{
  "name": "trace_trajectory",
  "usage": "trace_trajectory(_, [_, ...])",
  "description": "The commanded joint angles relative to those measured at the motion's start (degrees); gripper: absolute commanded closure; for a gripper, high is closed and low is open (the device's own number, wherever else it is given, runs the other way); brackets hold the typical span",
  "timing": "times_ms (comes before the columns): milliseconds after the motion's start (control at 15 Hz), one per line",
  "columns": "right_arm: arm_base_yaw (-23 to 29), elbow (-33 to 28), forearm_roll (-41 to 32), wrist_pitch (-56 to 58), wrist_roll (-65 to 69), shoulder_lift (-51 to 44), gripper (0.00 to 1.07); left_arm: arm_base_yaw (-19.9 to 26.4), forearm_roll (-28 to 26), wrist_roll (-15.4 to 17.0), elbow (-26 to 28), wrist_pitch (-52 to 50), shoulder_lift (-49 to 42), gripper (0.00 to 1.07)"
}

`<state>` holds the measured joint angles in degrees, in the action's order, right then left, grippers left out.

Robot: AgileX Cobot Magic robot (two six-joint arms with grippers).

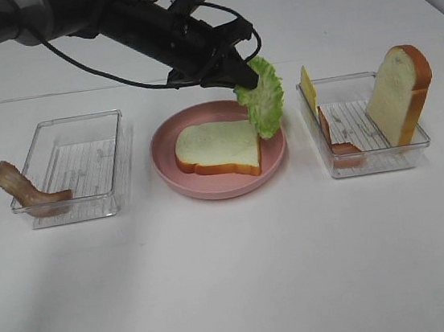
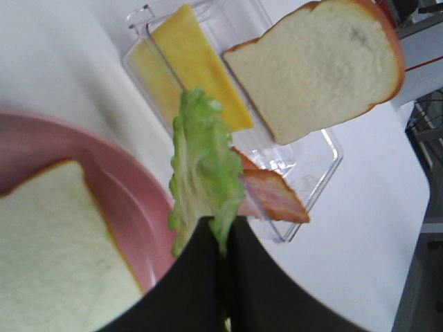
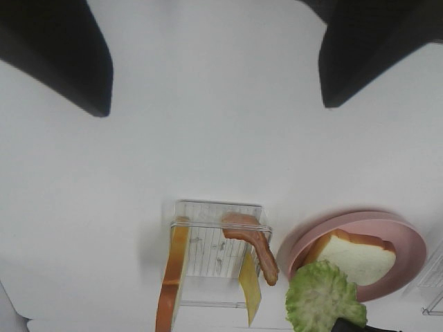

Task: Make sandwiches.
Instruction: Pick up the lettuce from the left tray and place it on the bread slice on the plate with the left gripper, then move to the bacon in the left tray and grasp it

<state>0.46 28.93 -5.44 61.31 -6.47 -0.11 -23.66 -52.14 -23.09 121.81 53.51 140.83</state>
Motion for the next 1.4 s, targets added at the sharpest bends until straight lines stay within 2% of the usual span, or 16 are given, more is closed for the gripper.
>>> trace_trajectory(67, [-0.34, -0.11, -0.23, -0.52, -0.29, -0.92, 0.30, 0.57, 3.67, 1.43, -0.11, 2.58, 1.49, 1.07])
trace_trajectory(267, [-0.34, -0.11, -0.23, -0.52, -0.29, -0.92, 0.30, 0.57, 9.74, 2.06, -0.11, 3.04, 2.18, 1.07])
trace_trajectory(333, [-0.34, -0.11, -0.23, -0.52, -0.29, -0.92, 0.30, 1.15, 11.40, 3.44, -0.11, 2.81, 2.18, 1.07])
trace_trajectory(400, [-0.34, -0.11, -0.23, -0.52, -0.29, -0.92, 0.30, 1.89, 14.90, 7.79, -0.11, 2.81, 2.18, 1.07])
trace_trajectory(467, [-0.34, -0.11, -0.23, -0.52, -0.29, -0.92, 0.30, 1.89, 14.90, 7.79, -0.11, 2.81, 2.18, 1.07])
trace_trajectory(533, [-0.34, -0.11, -0.23, -0.52, -0.29, -0.92, 0.30, 1.89, 18.79, 11.92, -0.11, 2.81, 2.18, 1.07])
trace_trajectory(667, [-0.34, -0.11, -0.23, -0.52, -0.29, -0.92, 0.30, 1.89, 23.15, 14.04, -0.11, 3.27, 2.18, 1.04])
trace_trajectory(733, [-0.34, -0.11, -0.23, -0.52, -0.29, -0.92, 0.30, 1.89, 23.72, 14.78, -0.11, 3.27, 2.18, 0.96])
trace_trajectory(800, [-0.34, -0.11, -0.23, -0.52, -0.29, -0.92, 0.30, 1.89, 23.72, 14.78, -0.11, 3.27, 2.18, 0.96])
trace_trajectory(933, [-0.34, -0.11, -0.23, -0.52, -0.29, -0.92, 0.30, 1.89, 23.72, 14.67, -0.11, 2.98, 2.18, 0.71])
trace_trajectory(1000, [-0.34, -0.11, -0.23, -0.52, -0.29, -0.92, 0.30, 1.89, 23.72, 14.67, -0.11, 2.75, 2.18, 0.50])
trace_trajectory(1133, [-0.34, -0.11, -0.23, -0.52, -0.29, -0.92, 0.30, 1.89, 24.01, 14.67, 0.06, 2.35, 1.49, 0.36])
trace_trajectory(1200, [-0.34, -0.11, -0.23, -0.52, -0.29, -0.92, 0.30, 1.89, 25.67, 14.67, 0.06, 1.55, 0.40, 0.31])
trace_trajectory(1400, [-0.34, -0.11, -0.23, -0.52, -0.29, -0.92, 0.30, 1.89, 33.29, 16.16, 0.46, 1.09, -4.01, 0.31])
